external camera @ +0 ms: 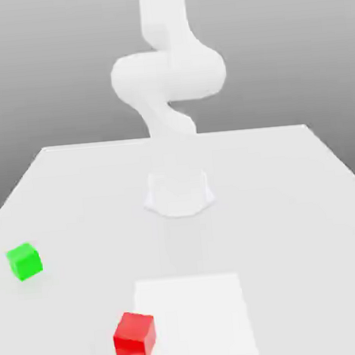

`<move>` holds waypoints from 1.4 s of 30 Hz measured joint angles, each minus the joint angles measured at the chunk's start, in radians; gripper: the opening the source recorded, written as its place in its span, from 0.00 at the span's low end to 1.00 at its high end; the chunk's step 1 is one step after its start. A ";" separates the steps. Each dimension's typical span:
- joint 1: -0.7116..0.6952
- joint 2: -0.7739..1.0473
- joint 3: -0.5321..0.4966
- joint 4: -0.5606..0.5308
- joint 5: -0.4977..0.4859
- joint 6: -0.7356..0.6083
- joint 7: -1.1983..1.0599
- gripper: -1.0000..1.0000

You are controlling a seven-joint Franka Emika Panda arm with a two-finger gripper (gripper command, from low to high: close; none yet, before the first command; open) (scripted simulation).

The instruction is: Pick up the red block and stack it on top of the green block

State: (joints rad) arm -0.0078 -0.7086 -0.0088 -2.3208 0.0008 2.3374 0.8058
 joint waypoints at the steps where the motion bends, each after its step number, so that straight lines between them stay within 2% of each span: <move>1: -0.003 0.039 -0.004 -0.009 0.000 0.016 0.002 0.50; 8: -0.026 0.296 -0.030 -0.067 0.005 0.121 0.017 0.50; 12: -0.034 0.387 -0.040 -0.091 0.008 0.160 0.021 0.50; 15: -0.034 0.387 -0.040 -0.091 0.008 0.160 0.021 0.50; 23: -0.076 0.747 -0.073 -0.188 0.025 0.313 0.034 0.50; 28: -0.098 1.015 -0.063 -0.180 0.067 0.474 0.013 0.50; 29: -0.104 1.053 -0.056 -0.175 0.073 0.504 0.008 0.00; 36: -0.106 1.064 -0.053 -0.174 0.073 0.512 0.008 0.00; 42: -0.112 0.888 -0.091 -0.208 0.036 0.371 0.021 0.00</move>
State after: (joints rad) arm -0.1197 0.1797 -0.0998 -2.5290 0.0368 2.7080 0.8271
